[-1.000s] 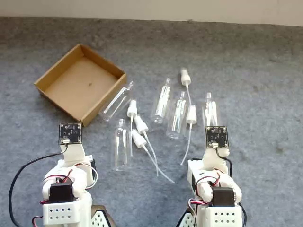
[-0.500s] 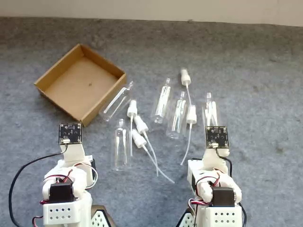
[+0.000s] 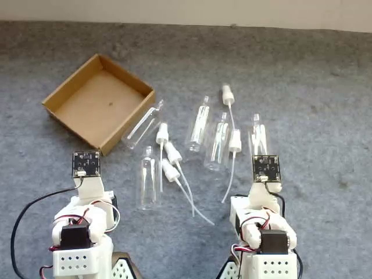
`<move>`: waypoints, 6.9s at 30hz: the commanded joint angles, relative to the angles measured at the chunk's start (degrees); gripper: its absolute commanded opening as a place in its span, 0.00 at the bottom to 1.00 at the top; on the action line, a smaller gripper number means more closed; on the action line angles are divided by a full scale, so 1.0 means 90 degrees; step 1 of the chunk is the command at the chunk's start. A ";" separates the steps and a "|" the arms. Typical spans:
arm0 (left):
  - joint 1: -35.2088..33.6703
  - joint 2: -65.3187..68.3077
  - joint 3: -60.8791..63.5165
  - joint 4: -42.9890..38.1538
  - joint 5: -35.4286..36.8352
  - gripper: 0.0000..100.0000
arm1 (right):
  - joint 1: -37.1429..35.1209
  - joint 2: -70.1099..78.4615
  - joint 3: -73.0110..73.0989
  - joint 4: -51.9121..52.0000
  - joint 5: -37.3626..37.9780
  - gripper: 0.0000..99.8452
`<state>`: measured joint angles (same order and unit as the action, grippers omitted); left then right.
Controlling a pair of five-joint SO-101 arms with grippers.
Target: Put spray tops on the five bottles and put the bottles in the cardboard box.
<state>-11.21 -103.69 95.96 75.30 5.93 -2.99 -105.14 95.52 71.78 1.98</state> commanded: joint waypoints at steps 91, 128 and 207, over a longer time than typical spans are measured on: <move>0.1529 0.7780 -0.7507 0.0801 -0.3956 0.06 | -0.0034 -0.0044 0.1040 0.0015 0.0049 0.01; 0.1919 1.6171 -1.5858 0.1846 -0.3722 0.26 | -0.0034 -0.0044 0.1040 0.0015 0.0049 0.01; 0.1812 1.7958 -1.8642 0.2794 -0.3233 0.13 | -0.0034 -0.0044 0.1040 0.0015 0.0049 0.01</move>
<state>3.82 59.12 -66.51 99.56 -30.20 -2.99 -105.14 95.52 71.78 1.98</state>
